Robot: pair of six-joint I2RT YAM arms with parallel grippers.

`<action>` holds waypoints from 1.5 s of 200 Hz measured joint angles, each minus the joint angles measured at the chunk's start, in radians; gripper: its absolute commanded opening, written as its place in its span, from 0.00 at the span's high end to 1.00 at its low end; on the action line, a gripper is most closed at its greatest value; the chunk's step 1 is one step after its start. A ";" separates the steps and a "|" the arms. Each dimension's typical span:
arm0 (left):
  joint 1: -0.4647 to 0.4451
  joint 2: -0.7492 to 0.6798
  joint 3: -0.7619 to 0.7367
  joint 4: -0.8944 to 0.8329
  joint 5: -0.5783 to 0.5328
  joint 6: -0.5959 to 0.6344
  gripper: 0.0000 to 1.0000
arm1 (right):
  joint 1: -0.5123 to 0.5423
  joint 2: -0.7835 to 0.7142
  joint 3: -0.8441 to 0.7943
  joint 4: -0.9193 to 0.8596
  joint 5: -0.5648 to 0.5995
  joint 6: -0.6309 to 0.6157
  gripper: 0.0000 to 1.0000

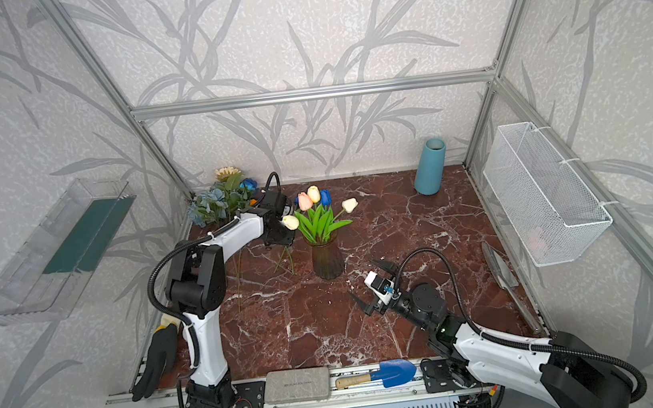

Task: Arrange the flowers into the vase
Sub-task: 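Close the left gripper on a blue tulip stem in the pile, then lift the blue tulip high with the left gripper toward the vase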

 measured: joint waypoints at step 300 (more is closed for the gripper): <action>-0.015 -0.499 -0.217 0.155 -0.245 -0.073 1.00 | 0.000 0.010 0.000 -0.013 0.007 0.000 0.02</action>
